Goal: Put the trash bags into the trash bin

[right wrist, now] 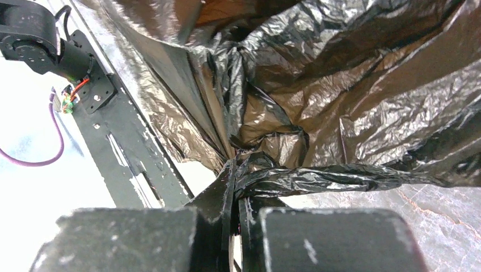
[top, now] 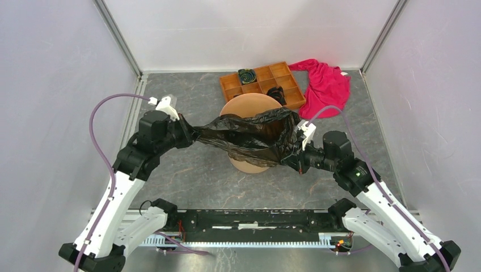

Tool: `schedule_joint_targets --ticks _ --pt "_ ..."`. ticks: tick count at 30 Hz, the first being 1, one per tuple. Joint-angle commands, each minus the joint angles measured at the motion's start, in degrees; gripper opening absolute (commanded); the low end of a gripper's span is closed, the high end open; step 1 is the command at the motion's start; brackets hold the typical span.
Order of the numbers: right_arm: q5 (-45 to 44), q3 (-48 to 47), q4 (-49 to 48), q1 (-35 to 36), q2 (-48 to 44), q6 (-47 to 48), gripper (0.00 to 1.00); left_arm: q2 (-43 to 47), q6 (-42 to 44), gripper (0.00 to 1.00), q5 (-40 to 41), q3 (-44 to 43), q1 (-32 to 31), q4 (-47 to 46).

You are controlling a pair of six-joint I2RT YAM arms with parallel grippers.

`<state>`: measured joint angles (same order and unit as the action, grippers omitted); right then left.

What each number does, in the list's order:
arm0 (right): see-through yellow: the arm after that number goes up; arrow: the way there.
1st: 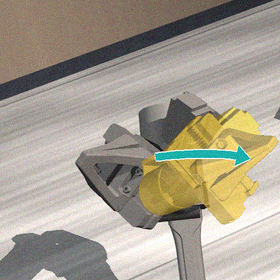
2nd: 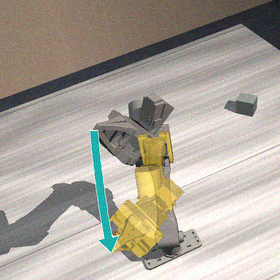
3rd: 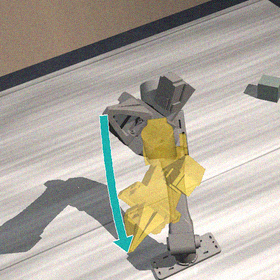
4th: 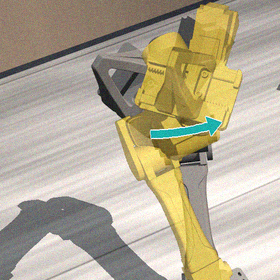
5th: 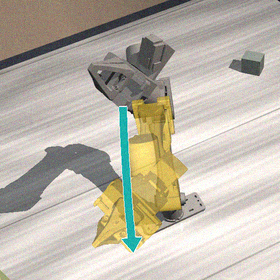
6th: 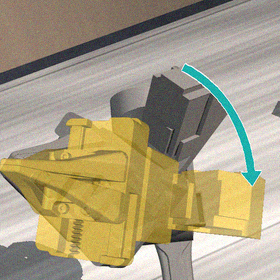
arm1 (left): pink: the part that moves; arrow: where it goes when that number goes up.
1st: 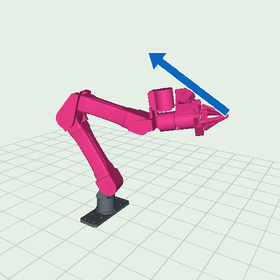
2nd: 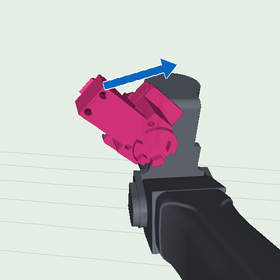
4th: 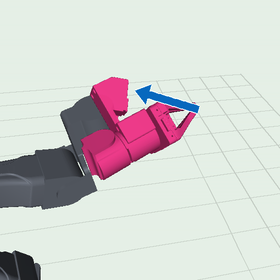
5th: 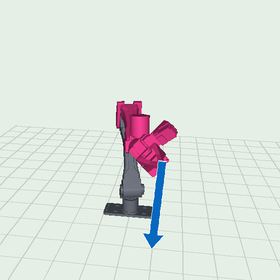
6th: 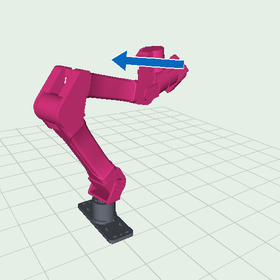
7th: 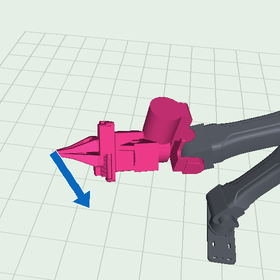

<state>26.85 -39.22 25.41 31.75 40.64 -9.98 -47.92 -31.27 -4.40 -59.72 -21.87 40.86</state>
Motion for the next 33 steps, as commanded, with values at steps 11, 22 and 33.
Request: schedule_joint_targets --ticks 11,22,33 --pt "-24.2 -2.0 -0.9 -0.1 1.8 3.1 0.38 -9.4 3.3 0.30 5.6 -0.5 0.3 -7.5" --pt "-22.7 -17.9 11.0 -0.2 -4.1 14.8 0.91 -4.8 4.7 0.39 2.9 0.5 0.3 -7.1" --pt "-15.9 -29.1 11.8 -0.1 5.9 21.6 0.97 -5.0 3.2 0.26 2.0 3.3 0.3 -9.7"
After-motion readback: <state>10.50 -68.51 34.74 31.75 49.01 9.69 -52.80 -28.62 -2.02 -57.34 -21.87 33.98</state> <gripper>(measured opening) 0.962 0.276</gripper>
